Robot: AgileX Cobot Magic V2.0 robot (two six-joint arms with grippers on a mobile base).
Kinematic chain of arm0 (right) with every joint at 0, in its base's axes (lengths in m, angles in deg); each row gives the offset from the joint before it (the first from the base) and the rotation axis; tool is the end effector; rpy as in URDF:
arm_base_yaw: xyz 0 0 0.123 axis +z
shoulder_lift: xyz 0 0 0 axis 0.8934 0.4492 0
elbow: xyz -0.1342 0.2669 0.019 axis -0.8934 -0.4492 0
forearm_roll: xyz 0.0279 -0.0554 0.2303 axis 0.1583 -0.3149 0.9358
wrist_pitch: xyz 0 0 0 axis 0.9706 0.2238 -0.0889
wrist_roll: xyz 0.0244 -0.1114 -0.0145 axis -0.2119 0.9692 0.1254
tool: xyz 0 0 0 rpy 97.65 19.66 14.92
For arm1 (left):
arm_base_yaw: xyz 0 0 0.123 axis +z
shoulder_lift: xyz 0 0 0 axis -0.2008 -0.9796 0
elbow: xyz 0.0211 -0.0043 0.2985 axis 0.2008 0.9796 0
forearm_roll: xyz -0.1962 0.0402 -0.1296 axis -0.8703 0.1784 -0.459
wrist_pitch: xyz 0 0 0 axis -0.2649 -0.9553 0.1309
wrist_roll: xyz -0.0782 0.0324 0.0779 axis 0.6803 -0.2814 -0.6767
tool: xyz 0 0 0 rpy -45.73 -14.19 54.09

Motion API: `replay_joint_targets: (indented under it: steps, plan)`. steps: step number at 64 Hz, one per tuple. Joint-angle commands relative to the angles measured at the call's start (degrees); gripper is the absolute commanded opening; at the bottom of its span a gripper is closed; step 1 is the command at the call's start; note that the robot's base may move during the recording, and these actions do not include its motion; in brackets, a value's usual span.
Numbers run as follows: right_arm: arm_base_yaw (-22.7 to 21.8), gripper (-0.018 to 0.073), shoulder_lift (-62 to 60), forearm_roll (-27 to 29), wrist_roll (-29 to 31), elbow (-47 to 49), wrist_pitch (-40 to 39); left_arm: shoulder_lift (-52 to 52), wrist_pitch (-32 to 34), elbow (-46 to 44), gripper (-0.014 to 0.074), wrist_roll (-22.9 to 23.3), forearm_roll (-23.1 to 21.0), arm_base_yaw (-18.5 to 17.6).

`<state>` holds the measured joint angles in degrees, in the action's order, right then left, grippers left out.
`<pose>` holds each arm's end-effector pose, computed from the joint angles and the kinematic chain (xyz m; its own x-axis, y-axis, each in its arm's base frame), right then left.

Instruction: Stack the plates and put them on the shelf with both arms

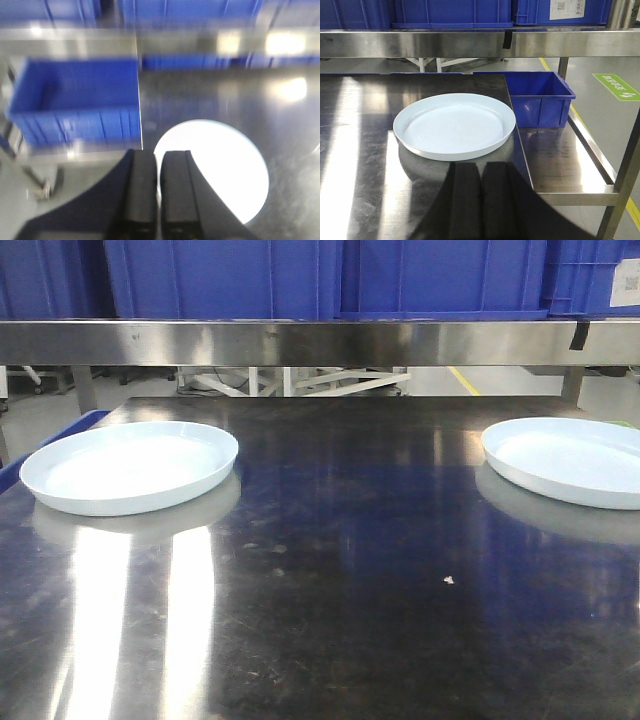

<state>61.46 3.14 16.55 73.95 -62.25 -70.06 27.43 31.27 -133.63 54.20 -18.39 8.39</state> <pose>0.0527 -0.0011 0.1914 -0.0536 0.0592 -0.9968 0.0312 0.9979 0.0576 0.2105 -0.0243 0.3972 -0.5115 0.0009 -0.8593 0.1351 0.9876 -0.0794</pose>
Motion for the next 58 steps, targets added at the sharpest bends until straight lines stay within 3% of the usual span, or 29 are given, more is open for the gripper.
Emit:
replay_joint_targets:
  steps: [1,26,38,58]
  plan:
    - [0.0,0.0056,-1.2,-0.7,0.1,0.9,-4.9,-4.6,1.5,-5.1,0.0274,0.3,-0.6,-0.1]
    - [0.0,0.0056,-1.2,-0.7,0.1,0.9,-4.9,-28.0,-6.7,-11.2,0.0564,1.1,-1.9,0.1]
    - [0.0,0.0056,-1.2,-0.6,0.1,0.9,-5.5,-36.2,-3.1,-11.2,0.0573,1.6,-2.0,0.1]
    - [0.0,0.0056,-1.2,-0.6,0.1,0.9,-5.5,-41.5,0.6,-11.3,0.0572,1.6,-7.4,0.1]
